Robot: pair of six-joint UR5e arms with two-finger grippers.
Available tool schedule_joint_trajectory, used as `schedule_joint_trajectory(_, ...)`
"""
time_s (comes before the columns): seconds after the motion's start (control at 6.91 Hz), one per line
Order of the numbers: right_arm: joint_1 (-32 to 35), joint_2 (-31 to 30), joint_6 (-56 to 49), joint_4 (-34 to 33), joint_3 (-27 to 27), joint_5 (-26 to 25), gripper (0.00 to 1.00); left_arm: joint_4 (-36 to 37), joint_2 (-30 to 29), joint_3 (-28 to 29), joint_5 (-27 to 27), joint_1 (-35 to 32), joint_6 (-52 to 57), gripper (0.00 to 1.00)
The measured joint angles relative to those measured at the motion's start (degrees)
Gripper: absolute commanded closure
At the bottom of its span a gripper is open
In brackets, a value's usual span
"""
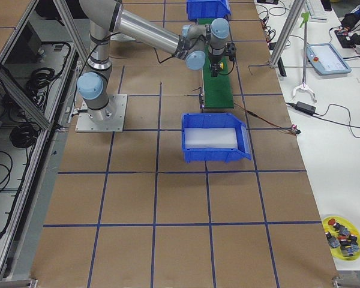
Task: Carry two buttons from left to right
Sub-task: 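Raise the left gripper while the right gripper grasps the yellow button on the belt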
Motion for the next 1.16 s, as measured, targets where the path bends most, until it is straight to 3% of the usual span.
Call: schedule_joint_trajectory(1.16,0.41,2.94,0.02,-0.54,-0.30,-1.18,0.00,-1.21,1.45,-0.22,0.09,-1.21,-0.68,0.00)
